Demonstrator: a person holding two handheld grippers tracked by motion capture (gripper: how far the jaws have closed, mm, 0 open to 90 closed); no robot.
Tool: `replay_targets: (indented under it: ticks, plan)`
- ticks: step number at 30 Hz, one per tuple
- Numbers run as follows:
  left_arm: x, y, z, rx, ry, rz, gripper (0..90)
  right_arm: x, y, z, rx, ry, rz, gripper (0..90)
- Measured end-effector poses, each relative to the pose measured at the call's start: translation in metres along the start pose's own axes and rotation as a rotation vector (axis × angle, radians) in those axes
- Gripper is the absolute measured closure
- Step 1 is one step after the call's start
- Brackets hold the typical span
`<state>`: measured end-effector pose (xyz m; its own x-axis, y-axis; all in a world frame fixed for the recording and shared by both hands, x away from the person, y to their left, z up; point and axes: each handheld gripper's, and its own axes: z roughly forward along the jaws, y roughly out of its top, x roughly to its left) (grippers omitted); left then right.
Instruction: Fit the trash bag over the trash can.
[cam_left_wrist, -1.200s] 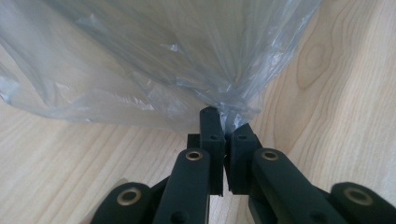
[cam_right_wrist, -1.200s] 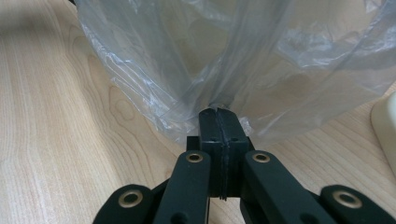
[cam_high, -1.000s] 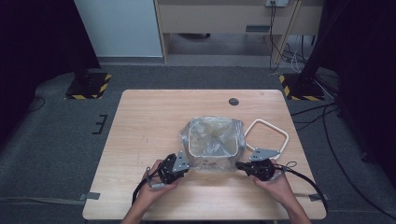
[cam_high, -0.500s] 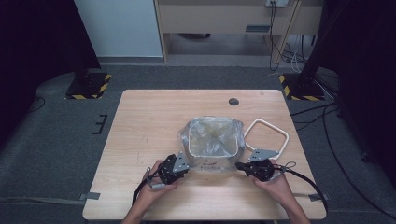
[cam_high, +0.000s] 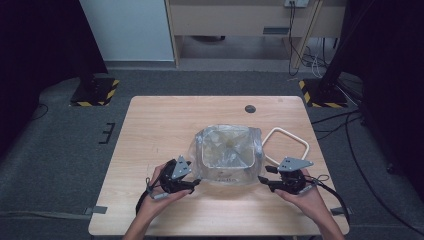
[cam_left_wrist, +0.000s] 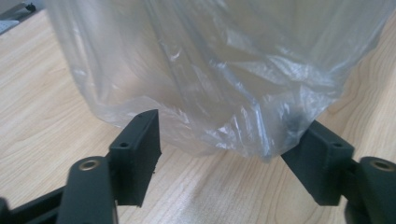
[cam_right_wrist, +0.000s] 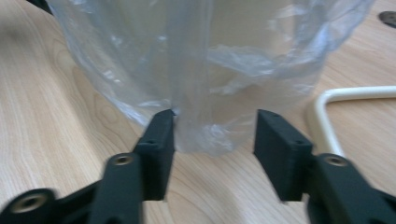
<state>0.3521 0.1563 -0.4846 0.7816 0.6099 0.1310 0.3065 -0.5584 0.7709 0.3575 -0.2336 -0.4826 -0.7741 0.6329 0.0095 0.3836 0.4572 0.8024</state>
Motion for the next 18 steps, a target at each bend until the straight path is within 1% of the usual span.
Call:
replay_targets:
  ticks: [1, 3, 4, 7, 10, 14, 18]
  plan:
    - [0.001, 0.0, -0.002, -0.005, -0.001, -0.006, 26.3, -0.003, 0.001, -0.004, -0.006, -0.007, 0.006, 38.5]
    - [0.003, 0.001, -0.005, -0.023, -0.004, -0.006, 25.4, -0.005, 0.002, -0.006, -0.009, -0.014, 0.005, 38.3]
    - [0.004, 0.002, -0.007, -0.027, -0.003, -0.005, 24.4, -0.008, 0.003, -0.01, -0.022, -0.02, 0.005, 39.2]
    - [0.004, 0.001, -0.015, -0.042, -0.003, 0.002, 23.6, -0.012, 0.007, -0.017, -0.033, -0.045, 0.002, 44.2]
    - [0.004, 0.001, -0.019, -0.048, -0.002, 0.003, 23.2, -0.015, 0.011, -0.021, -0.045, -0.057, 0.02, 46.9]
    - [0.005, 0.001, -0.027, -0.07, -0.003, 0.003, 21.8, -0.021, 0.023, -0.026, -0.093, -0.088, 0.05, 51.3]
    - [0.003, 0.001, -0.031, -0.071, -0.012, 0.012, 19.9, -0.023, 0.039, -0.027, -0.12, -0.108, 0.067, 51.4]
